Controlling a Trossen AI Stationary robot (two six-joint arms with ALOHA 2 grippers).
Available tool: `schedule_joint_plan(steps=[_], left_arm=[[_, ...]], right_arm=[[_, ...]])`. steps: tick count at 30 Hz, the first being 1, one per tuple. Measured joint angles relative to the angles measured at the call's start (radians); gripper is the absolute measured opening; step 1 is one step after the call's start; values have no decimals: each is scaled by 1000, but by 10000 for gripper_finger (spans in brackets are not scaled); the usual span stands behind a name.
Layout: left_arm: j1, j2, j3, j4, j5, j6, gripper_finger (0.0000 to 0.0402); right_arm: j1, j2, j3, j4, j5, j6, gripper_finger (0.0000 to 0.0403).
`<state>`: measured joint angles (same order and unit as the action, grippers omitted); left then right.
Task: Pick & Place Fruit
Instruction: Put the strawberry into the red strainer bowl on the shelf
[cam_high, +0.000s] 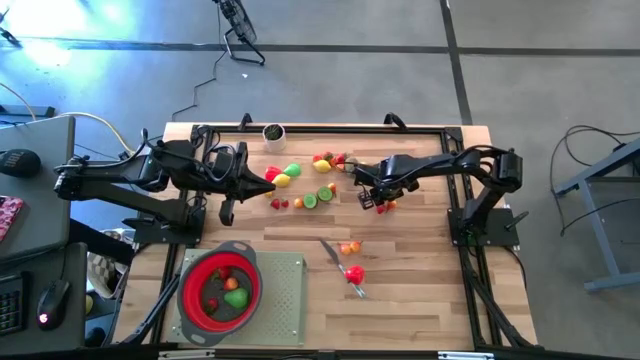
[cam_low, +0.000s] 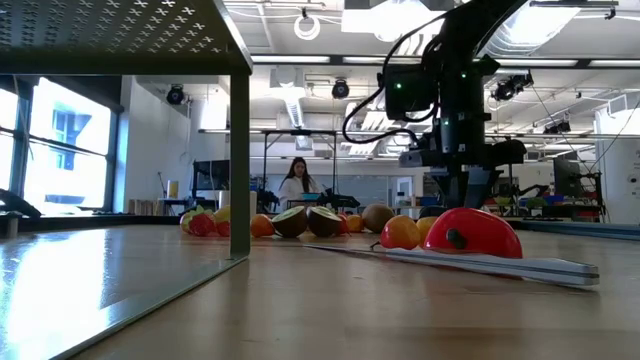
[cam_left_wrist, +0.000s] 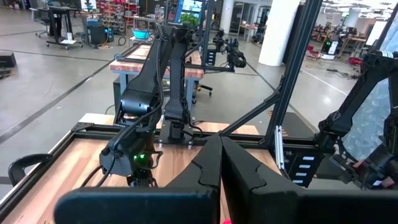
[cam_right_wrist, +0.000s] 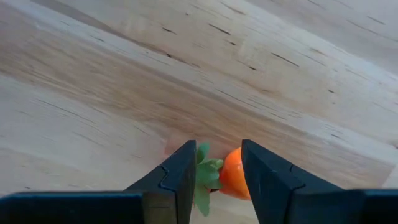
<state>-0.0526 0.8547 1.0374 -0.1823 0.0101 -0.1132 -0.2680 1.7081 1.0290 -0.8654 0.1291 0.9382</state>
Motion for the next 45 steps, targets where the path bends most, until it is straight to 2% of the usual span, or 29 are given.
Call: schedule_joint_plan(steps=[5, 14, 20, 45], left_arm=[[0, 0, 0, 0, -1, 0, 0], [0, 0, 0, 0, -2, 0, 0], [0, 0, 0, -2, -6, 0, 0], [0, 0, 0, -3, -5, 0, 0]], right_arm=[[0, 0, 0, 0, -1, 0, 111], [0, 0, 0, 0, -1, 0, 42], [0, 0, 0, 1, -1, 0, 10], [0, 0, 0, 2, -1, -3, 5]])
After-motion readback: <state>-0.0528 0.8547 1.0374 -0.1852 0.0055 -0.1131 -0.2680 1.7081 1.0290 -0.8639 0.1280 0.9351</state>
